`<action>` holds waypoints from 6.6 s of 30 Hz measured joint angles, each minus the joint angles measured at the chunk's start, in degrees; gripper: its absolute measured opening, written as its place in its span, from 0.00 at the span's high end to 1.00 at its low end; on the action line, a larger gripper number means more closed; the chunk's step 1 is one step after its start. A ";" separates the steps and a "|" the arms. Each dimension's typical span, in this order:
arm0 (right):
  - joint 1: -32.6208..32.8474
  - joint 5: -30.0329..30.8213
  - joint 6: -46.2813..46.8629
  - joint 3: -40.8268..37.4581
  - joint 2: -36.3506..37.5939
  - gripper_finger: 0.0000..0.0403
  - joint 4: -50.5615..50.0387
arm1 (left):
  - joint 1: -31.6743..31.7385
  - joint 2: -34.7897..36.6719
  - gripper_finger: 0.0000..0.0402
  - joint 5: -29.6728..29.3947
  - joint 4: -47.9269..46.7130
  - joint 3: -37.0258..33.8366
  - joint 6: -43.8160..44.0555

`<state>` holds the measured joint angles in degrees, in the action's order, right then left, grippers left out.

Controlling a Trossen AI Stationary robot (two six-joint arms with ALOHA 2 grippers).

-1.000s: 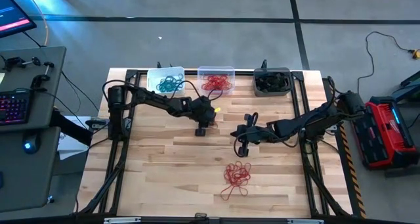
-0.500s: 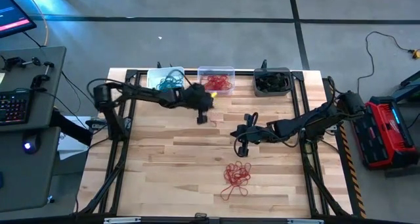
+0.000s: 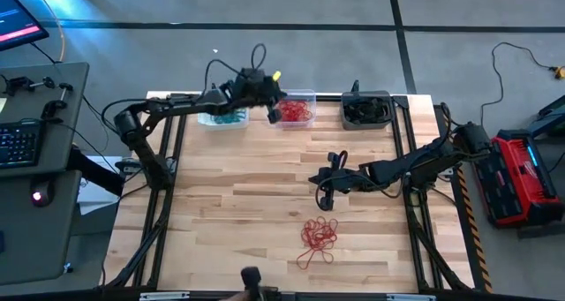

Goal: Sort rubber bands into baskets
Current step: Put the red rubber band into the transparent bin

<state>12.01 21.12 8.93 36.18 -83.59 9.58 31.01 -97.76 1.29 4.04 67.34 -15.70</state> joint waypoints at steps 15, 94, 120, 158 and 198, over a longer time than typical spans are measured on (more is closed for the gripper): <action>0.00 0.11 0.00 0.00 0.00 1.00 0.20 | 5.05 -4.39 1.00 0.55 -3.40 0.84 -0.25; 10.23 -14.82 7.27 23.54 -21.23 0.98 -38.21 | -27.35 -1.37 0.90 -11.11 32.32 -30.26 11.11; 1.36 11.03 -8.83 24.49 -15.30 1.00 -23.87 | -28.86 -1.41 0.70 3.64 32.12 -28.20 22.11; 1.53 14.67 -5.75 24.48 -15.32 0.94 -17.96 | -27.95 -1.46 1.00 -1.07 30.25 -26.20 21.13; -2.25 9.62 1.14 12.33 -15.32 1.00 -6.28 | -4.46 9.48 1.00 -0.34 12.73 -16.20 10.91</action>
<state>9.76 30.75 10.07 48.51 -98.91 3.30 26.55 -88.28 0.96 16.78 51.14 -4.79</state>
